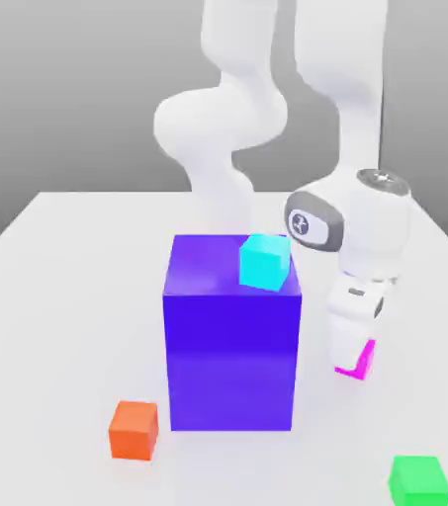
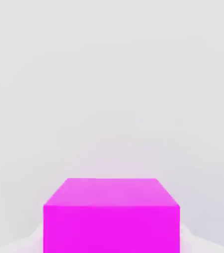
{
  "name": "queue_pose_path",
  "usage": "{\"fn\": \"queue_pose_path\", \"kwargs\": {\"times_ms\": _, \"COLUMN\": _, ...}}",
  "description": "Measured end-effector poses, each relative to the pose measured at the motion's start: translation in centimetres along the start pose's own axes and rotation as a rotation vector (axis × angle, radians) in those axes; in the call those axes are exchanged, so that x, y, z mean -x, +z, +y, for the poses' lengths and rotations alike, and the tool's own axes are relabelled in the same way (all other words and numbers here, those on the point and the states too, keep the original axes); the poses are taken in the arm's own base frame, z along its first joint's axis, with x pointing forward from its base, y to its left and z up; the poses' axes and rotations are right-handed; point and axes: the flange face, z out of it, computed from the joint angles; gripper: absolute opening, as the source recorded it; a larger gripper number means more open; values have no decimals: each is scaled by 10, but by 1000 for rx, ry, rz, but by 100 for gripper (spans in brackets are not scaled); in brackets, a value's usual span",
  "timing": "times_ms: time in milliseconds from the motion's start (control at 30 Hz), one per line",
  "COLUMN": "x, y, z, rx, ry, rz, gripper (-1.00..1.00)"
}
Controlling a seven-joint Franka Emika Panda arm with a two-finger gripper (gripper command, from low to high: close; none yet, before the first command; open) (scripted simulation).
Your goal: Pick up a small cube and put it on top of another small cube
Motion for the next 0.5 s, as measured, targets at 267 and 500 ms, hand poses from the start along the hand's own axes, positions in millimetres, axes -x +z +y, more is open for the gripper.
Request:
{"fn": "queue_pose_path", "kwargs": {"times_ms": 267, "x": 0, "y": -57, "z": -1, "rx": 2, "ry": -2, "rz": 0, "gripper": -100}}
{"fn": "queue_pose_path", "kwargs": {"times_ms": 500, "x": -78, "y": -79, "z": 4, "rx": 2, "ry": 29, "rz": 0, "gripper": -100}}
